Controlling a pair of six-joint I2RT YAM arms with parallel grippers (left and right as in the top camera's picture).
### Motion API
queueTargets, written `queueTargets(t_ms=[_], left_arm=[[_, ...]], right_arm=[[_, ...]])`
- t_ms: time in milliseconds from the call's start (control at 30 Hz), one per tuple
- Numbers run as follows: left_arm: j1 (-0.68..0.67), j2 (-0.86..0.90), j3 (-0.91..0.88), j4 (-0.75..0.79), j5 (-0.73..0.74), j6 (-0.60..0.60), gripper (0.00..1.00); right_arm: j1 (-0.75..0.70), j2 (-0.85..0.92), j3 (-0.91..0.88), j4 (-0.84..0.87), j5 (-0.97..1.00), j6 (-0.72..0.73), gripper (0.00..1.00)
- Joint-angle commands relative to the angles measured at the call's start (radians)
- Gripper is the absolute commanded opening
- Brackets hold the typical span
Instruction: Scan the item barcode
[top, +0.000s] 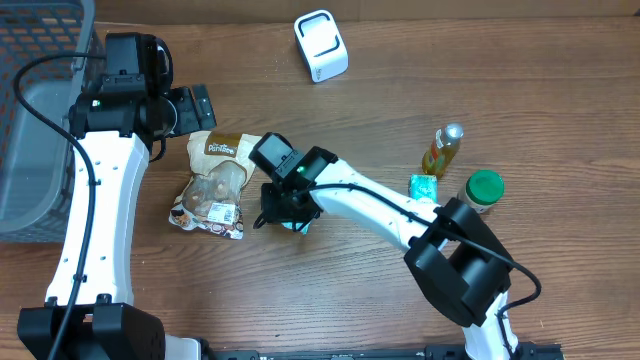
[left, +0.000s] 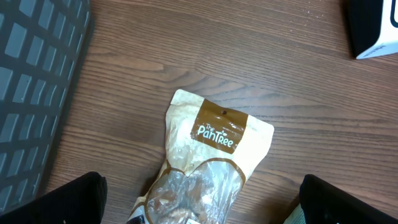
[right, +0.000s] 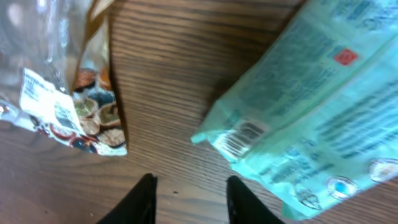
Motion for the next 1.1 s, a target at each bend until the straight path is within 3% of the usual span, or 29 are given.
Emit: queueTargets(t_ms=[0, 400, 700, 767, 900, 1067], left_arm=[[-0.008, 0.003, 0.021, 0.000, 0.005, -0.006, 0.99], [-0.008, 0.003, 0.021, 0.000, 0.005, -0.006, 1.00], [-0.008, 0.003, 0.021, 0.000, 0.005, -0.006, 1.00], [-0.008, 0.003, 0.021, 0.000, 0.005, -0.006, 0.99], [-0.008, 0.003, 0.021, 0.000, 0.005, -0.006, 1.00], [-0.008, 0.003, 0.021, 0.000, 0.005, -0.006, 1.00]], right_arm=[[-0.063, -0.029, 0.067, -0.016, -0.056, -0.042, 0.37], [-0.262, -0.059, 0.085, -0.126, -0.035, -0.109, 0.47], [-0.303, -0.058, 0.079, -0.139, -0.023, -0.121, 0.49], [-0.303, -0.058, 0.079, -0.138, -0.021, -0.132, 0.59], [-0.303, -0.058, 0.079, -0.140, -0.016, -0.132, 0.98], [-0.304, -0.058, 0.079, -0.140, -0.016, -0.131, 1.00]])
